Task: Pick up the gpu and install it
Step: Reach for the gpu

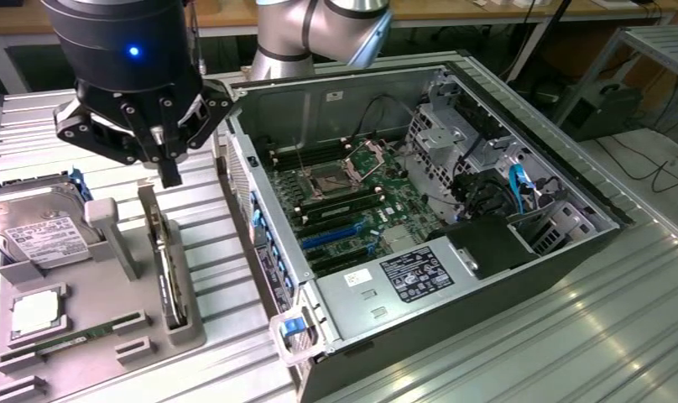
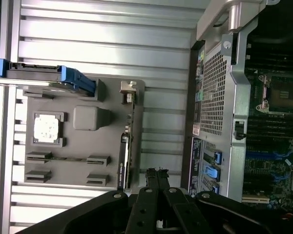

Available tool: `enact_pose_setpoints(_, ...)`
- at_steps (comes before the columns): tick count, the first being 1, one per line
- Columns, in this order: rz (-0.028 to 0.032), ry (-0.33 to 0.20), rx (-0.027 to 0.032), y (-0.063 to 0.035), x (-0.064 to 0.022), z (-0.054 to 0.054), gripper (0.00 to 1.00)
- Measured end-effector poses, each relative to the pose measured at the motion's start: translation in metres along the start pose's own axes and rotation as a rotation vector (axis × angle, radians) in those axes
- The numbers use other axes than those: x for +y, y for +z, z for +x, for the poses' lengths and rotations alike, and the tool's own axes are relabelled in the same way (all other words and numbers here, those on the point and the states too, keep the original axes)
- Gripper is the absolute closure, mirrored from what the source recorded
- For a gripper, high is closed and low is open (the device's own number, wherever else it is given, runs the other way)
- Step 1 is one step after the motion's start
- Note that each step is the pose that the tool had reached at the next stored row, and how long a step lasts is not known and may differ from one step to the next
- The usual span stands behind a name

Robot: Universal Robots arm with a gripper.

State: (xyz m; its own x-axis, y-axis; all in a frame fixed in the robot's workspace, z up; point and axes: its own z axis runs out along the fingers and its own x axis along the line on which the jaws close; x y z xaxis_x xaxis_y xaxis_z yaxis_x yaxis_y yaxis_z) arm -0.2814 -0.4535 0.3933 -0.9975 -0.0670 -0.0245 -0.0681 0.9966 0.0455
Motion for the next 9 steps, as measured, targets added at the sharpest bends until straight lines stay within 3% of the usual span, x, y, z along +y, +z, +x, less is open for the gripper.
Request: enact_pose_setpoints(9,0.0000,0.000,0.0000,-0.0005,-0.0020,0.015,0.89)
